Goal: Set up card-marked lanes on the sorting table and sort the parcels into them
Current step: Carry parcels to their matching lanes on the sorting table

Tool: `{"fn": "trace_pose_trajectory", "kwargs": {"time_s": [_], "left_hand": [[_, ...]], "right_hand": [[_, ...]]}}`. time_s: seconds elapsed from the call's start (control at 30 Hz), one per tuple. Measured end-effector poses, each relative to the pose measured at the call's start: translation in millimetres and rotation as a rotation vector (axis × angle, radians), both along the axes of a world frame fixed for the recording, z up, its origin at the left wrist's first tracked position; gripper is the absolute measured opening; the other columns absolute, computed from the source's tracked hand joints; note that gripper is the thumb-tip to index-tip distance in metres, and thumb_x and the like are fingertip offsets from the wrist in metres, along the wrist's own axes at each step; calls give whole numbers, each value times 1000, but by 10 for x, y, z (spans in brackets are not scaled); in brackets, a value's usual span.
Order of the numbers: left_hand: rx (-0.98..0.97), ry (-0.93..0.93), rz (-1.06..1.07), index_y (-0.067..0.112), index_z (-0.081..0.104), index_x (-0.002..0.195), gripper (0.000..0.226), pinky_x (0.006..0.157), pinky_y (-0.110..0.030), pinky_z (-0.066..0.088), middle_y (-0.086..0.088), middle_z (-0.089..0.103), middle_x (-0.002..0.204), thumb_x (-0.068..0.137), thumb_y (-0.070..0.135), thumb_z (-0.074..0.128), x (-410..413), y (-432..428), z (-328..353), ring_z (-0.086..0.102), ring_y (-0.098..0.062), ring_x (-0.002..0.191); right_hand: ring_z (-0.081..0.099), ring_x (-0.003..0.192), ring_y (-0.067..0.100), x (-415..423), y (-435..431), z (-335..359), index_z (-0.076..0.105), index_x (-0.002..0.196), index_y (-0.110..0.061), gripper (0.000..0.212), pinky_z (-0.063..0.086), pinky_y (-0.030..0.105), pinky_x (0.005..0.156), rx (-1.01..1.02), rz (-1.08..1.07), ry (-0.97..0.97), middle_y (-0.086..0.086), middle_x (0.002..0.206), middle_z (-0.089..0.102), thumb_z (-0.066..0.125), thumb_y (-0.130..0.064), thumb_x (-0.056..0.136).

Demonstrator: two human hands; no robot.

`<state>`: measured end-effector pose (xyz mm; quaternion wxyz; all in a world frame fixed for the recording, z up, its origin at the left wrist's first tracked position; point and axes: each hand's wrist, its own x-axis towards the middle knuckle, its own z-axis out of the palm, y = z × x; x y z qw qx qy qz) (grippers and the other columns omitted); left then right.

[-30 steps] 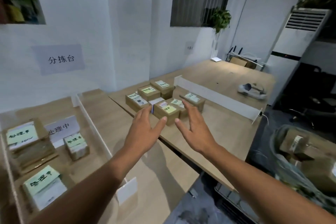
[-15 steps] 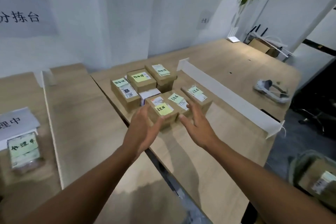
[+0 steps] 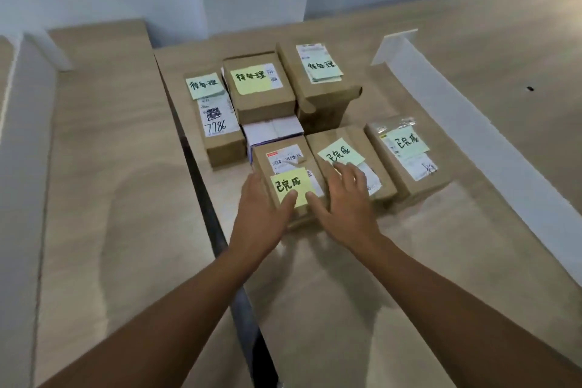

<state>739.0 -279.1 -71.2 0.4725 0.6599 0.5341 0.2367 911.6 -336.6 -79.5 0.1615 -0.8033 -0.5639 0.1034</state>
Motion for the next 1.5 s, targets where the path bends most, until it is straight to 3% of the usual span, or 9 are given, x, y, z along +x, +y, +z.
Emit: {"fn": "trace_pose_trajectory", "kwargs": {"time_s": [0.1, 0.3, 0.6, 0.7, 0.77, 1.0, 1.23, 1.33, 1.5], "left_hand": [[-134, -43, 40, 27, 35, 147, 61, 101, -40, 54, 1, 53, 146, 96, 33, 67, 208, 80, -282, 56, -16, 129], [-153, -39, 126, 41, 21, 148, 69, 77, -4, 49, 5, 52, 149, 98, 25, 65, 322, 17, -491, 57, -9, 127], [-127, -101, 187, 57, 35, 135, 61, 67, -8, 51, 30, 68, 114, 89, 30, 64, -70, -104, 142, 65, 11, 101], [-79, -111, 207, 60, 35, 133, 62, 71, -21, 58, 37, 68, 105, 84, 36, 62, -515, -178, 500, 69, 7, 95], [-29, -109, 234, 52, 31, 145, 68, 76, -24, 60, 34, 69, 110, 88, 35, 64, -909, -244, 735, 69, 6, 96], [219, -97, 437, 44, 36, 149, 68, 84, -37, 60, 27, 68, 119, 89, 32, 67, -2760, -796, 1516, 69, 2, 95], [344, -46, 633, 83, 26, 120, 66, 82, -32, 56, 37, 67, 109, 81, 47, 64, -5031, -1942, 2073, 68, 6, 93], [342, -7, 730, 79, 25, 126, 66, 85, -36, 57, 36, 68, 108, 81, 50, 62, -6029, -2549, 2233, 68, 6, 93], [385, 42, 902, 70, 31, 133, 64, 74, -30, 55, 34, 70, 106, 81, 46, 60, -7356, -3459, 2353, 71, 3, 87]], "right_hand": [[13, 150, 35, 96, 117, -283, 34, 154, -14, 74, 18, 53, 124, -68, 45, -75, 10, 163, 27, 43, -61, 97], [26, 146, 34, 100, 144, -482, 42, 148, -7, 76, 26, 53, 121, 31, 70, -111, 12, 155, 40, 40, -62, 95], [43, 130, 31, -235, 46, 103, 48, 138, -3, 72, 39, 49, 107, 204, 91, 205, 12, 141, 48, 54, -56, 88], [48, 120, 21, -602, 46, 418, 45, 137, -4, 67, 42, 14, 95, 247, 186, 393, 9, 134, 48, 63, -45, 89], [50, 117, 19, -922, 73, 644, 44, 135, -7, 63, 46, 11, 88, 286, 269, 453, 7, 131, 48, 68, -40, 87], [58, 120, 14, -2593, 105, 1358, 34, 137, -18, 68, 57, 43, 91, 347, 611, 575, 2, 135, 51, 72, -37, 84], [43, 130, 9, -5028, -490, 1894, 27, 150, -27, 78, 36, 20, 109, 477, 913, 553, -21, 131, 34, 62, -43, 83], [41, 131, 5, -6145, -894, 2019, 24, 152, -34, 78, 22, -1, 102, 481, 1024, 593, -17, 138, 36, 62, -45, 85], [27, 127, -24, -7698, -1587, 2149, 20, 159, -33, 82, 20, -3, 101, 463, 1195, 669, -27, 128, 28, 59, -46, 89]]}}
